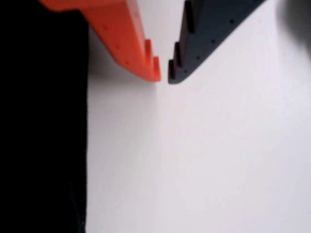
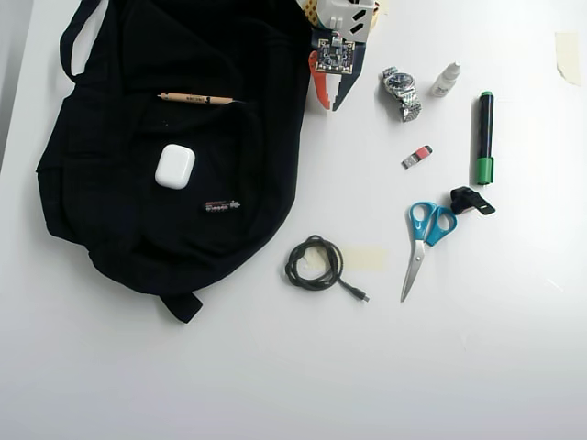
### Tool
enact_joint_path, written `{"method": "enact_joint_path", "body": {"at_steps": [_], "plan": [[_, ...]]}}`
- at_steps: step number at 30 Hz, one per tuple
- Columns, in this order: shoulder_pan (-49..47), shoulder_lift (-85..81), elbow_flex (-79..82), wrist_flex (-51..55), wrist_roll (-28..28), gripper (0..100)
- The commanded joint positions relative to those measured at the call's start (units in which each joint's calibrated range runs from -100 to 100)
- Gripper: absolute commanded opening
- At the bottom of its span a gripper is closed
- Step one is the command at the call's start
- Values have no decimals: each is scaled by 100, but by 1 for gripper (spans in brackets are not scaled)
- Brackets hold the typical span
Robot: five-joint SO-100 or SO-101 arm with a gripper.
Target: Put the usb stick into the black bag
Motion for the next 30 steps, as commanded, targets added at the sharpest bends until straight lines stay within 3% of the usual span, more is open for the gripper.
{"method": "enact_joint_path", "body": {"at_steps": [1,4,19,30], "plan": [[-64,-100,65,80,17,2],[-146,-100,-88,-402,-36,2],[-3086,-100,-358,-3219,-62,2],[-3303,-92,-331,-3219,-1535,2]]}}
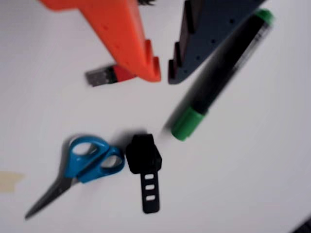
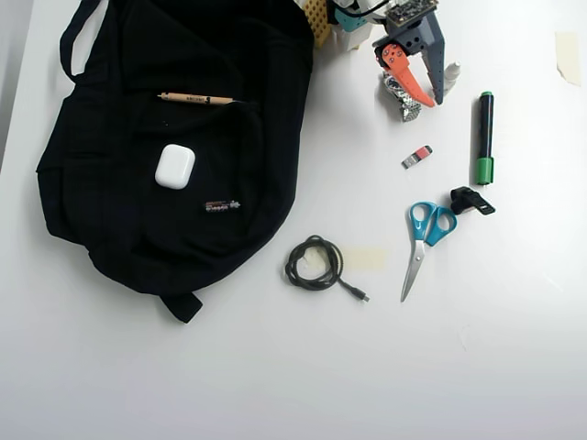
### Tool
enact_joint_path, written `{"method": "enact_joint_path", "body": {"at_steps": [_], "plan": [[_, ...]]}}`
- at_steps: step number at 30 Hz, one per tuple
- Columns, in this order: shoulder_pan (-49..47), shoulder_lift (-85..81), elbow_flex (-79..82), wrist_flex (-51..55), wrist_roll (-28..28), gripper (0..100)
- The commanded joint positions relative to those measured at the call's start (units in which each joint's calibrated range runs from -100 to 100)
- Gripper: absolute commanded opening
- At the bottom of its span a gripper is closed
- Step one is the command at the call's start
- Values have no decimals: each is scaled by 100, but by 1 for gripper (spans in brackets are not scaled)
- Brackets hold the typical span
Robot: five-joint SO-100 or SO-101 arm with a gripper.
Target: Put the usb stick into the black bag
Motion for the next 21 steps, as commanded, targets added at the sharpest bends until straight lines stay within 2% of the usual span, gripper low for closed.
{"method": "enact_joint_path", "body": {"at_steps": [1,6,14,18,21], "plan": [[52,-92,-39,-91,-439,2],[59,-84,-93,408,-1100,2],[126,82,-875,1640,-1199,2],[164,1095,-1863,2002,-1210,2],[216,2505,-2717,2157,-1472,2]]}}
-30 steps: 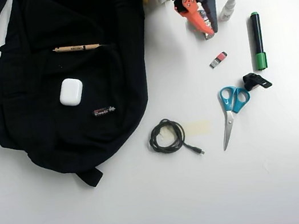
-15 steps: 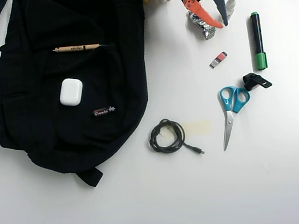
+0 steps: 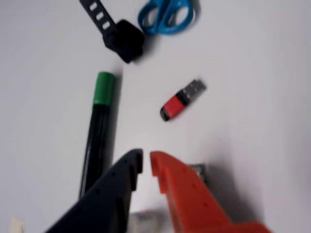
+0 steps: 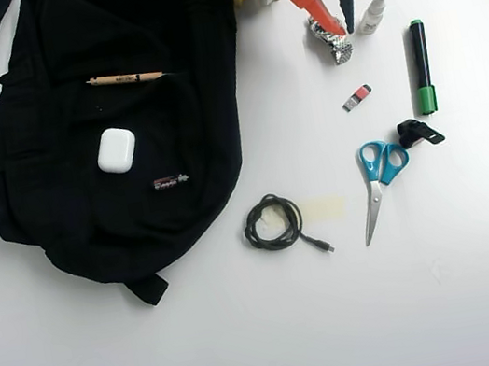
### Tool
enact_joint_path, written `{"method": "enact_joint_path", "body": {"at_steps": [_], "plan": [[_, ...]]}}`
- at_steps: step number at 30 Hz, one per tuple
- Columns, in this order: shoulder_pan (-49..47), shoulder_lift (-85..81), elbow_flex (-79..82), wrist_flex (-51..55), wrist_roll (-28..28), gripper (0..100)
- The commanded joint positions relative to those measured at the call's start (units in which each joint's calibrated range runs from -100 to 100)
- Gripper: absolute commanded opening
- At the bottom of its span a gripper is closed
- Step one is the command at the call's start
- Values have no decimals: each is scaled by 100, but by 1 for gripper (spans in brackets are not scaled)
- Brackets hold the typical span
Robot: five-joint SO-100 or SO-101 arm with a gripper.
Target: Put the usb stick into the black bag
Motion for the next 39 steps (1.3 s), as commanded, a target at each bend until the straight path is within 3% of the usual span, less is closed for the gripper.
{"method": "enact_joint_path", "body": {"at_steps": [1,10,19,31,39], "plan": [[55,1861,-1305,171,-260,2],[10,5222,-3084,120,-937,2],[70,7023,-4261,-10,-926,2],[85,8193,-4485,-1362,-586,2],[212,8467,-4494,-1405,-596,6]]}}
